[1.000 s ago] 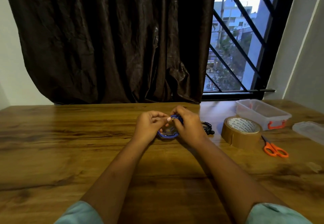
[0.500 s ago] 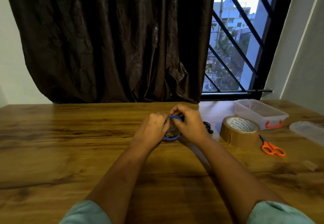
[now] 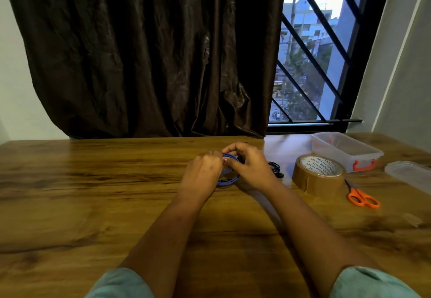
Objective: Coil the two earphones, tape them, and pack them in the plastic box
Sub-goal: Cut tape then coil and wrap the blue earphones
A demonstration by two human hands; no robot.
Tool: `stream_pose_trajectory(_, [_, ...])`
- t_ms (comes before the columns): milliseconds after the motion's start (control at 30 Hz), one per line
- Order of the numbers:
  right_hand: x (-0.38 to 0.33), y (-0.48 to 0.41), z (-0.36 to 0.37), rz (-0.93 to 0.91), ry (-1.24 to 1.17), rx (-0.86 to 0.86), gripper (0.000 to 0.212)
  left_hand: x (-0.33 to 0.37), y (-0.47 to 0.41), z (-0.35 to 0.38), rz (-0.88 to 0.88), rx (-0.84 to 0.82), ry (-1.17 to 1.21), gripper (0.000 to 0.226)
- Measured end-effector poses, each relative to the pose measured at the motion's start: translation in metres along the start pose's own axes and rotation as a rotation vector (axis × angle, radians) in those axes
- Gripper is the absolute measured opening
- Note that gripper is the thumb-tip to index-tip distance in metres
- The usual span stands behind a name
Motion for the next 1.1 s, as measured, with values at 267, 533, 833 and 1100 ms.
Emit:
stream_pose_trajectory(267, [0.006, -0.003, 0.002, 0.062, 0.205, -0.043, 0.014, -0.002, -0.001, 0.003, 0.023, -0.025, 0.1, 0.025])
stream_pose_trajectory(533, [0.012, -0.002, 0.006, 0.136, 0.2, -0.036, 0.011, -0.005, -0.001, 0.006, 0.005, -0.011, 0.223, 0.021])
stream_pose_trajectory(833, [0.024, -0.005, 0.013, 0.229, -0.413, 0.011, 0.007, -0.008, -0.001, 0.008, 0.015, 0.01, 0.225, 0.026])
stream_pose_trajectory(1100, [0.029, -0.004, 0.008, 0.319, -0.512, 0.038, 0.003, -0.011, -0.003, 0.014, 0.046, 0.053, 0.217, 0.026])
Point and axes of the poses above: each hand's wrist, its own y-axis away from the middle knuckle, its own z-axis out of the palm, x = y × z, the point moved 3 cm from there along -y, towards the middle knuckle, and after that the axes turned 12 degrees about -x, right-handed, at the moved point
